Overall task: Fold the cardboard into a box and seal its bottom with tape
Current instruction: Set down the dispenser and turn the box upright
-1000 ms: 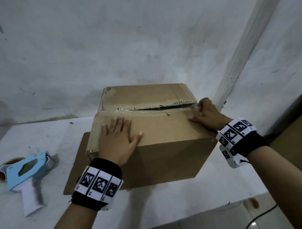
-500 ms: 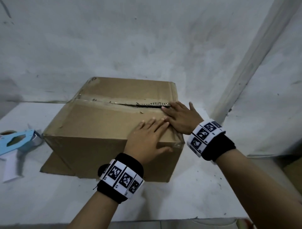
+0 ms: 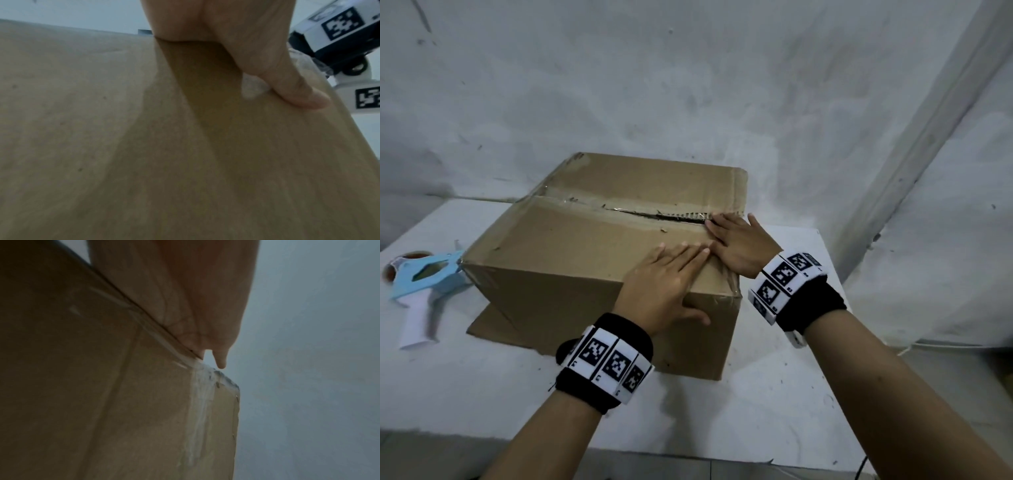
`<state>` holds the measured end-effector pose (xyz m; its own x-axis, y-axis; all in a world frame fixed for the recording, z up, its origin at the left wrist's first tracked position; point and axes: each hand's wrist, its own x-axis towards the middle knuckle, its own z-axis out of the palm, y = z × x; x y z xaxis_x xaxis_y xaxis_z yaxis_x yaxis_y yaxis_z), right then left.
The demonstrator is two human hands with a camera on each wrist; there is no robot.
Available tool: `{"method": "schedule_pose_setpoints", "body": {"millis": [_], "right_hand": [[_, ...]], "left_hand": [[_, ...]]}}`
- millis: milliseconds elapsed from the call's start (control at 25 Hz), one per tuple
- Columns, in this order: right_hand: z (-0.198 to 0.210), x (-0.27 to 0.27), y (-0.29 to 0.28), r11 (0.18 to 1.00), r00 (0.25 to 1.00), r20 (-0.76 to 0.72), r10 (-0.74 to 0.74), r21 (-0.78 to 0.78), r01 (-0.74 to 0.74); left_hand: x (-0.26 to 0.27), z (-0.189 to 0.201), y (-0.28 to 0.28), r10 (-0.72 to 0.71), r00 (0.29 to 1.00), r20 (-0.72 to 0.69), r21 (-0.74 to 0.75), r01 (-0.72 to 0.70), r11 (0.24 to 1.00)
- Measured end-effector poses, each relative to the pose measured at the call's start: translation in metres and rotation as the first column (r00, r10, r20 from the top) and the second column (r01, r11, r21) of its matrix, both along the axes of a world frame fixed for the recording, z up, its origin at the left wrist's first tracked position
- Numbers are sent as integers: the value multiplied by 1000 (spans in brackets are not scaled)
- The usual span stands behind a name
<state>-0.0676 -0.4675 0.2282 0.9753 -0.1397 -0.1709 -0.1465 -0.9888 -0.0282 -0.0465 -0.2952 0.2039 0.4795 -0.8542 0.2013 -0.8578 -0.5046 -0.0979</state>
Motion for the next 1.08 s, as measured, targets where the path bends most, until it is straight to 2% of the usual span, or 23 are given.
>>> {"method": "schedule_pose_setpoints", "body": {"millis": [40,80,120,160,200,240,280,320,360,440,520,600,720,800,840,880,960,1040,1080], "right_hand": [[-4,0,-1,999,999,43,-20,50,17],[-11,-2,-1,985,990,132,-51,170,29],[-18,-7,0,931,960,255,-113,366,13],[-27,-14,4,816,911,357,-206,577,-41],[-36,-24,10,661,859,415,-299,740,-127],[-47,-36,19,522,819,444,-364,825,-215],[-58,-50,28,442,793,465,-392,852,-281],[-70,-63,38,415,775,491,-397,849,-326],[-81,-74,45,431,758,519,-395,833,-346],[-97,-84,49,501,717,557,-419,800,-330],[-101,-85,46,537,695,577,-429,782,-317],[-100,-84,48,520,692,571,-442,792,-321],[-114,-83,67,466,634,549,-545,827,-316],[-128,-84,76,423,583,467,-664,879,-222],[-137,-81,84,390,575,405,-711,907,-157],[-144,-79,89,359,569,354,-742,927,-108],[-156,-77,96,319,558,296,-775,946,-59],[-164,-75,97,275,540,244,-806,961,-24],[-167,-75,96,256,535,220,-816,967,-8]], "left_hand": [[2,-3,0,-9,1000,26,-34,10,999],[2,-6,1,-23,1000,18,-44,23,999],[3,-8,1,-41,999,22,-62,43,997],[3,-8,1,-52,998,23,-82,54,995],[3,-10,1,-55,998,10,-100,55,993],[1,-10,2,-51,999,-18,-102,49,994],[1,-10,2,-46,998,-51,-114,40,993],[1,-10,2,-42,996,-73,-138,32,990],[2,-11,2,-39,997,-61,-162,29,986],[0,-16,7,-23,999,44,-187,30,982],[2,-22,23,11,994,109,-279,20,960],[18,-27,56,59,993,99,-384,-16,923],[58,-39,127,219,975,22,-412,-191,891],[77,-52,155,360,931,-53,-499,-337,799],[85,-61,167,422,896,-138,-570,-421,706],[90,-67,172,424,868,-258,-639,-483,599],[95,-74,173,215,856,-470,-740,-515,433],[98,-81,170,-20,825,-564,-781,-526,338],[99,-86,169,-65,804,-590,-781,-549,297]]}}
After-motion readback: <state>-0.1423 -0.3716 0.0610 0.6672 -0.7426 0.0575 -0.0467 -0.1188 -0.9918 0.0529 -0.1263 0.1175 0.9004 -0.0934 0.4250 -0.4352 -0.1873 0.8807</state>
